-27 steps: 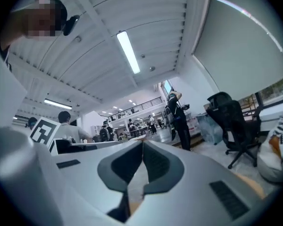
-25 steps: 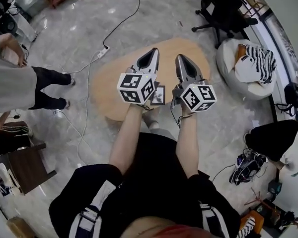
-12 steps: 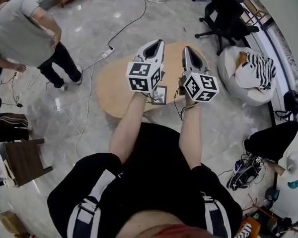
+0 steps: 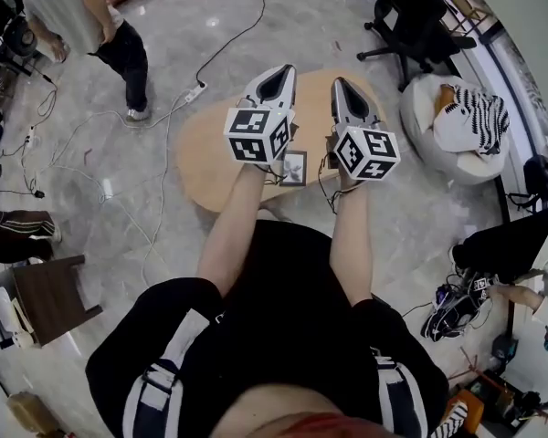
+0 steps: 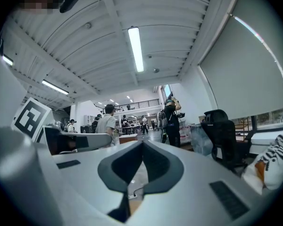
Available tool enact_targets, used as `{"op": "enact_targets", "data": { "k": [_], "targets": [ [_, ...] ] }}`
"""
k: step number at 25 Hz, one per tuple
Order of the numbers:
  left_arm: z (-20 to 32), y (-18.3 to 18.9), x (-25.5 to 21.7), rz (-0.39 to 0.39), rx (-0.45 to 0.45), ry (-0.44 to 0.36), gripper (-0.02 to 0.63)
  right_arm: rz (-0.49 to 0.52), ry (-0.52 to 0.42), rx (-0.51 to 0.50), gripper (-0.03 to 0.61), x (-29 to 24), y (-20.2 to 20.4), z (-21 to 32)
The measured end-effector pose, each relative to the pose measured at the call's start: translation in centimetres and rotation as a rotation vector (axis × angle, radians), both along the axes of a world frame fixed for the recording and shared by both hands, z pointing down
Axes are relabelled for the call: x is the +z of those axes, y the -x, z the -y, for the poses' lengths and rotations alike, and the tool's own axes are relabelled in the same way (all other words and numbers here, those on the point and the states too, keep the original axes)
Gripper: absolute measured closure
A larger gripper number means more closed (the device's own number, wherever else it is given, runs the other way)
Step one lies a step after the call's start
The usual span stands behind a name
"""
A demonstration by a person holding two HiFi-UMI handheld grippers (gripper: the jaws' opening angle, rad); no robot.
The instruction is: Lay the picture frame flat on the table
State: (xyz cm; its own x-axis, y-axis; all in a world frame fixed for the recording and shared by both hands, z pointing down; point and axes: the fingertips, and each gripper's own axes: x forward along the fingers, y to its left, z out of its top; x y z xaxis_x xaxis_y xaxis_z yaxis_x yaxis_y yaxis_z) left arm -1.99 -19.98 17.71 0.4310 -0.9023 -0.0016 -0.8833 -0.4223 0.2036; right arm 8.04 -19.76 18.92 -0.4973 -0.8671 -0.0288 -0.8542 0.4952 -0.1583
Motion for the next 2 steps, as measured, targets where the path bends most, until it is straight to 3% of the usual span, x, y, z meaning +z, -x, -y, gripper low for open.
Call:
{"op": "enact_targets", "data": {
  "k": [2],
  "targets": [
    [0.24, -0.2, 0.19, -0.007, 0.003, 0.004, 0.603, -0.004, 0.001, 0.001, 0.568, 0.19, -0.16, 0.24]
  ]
}}
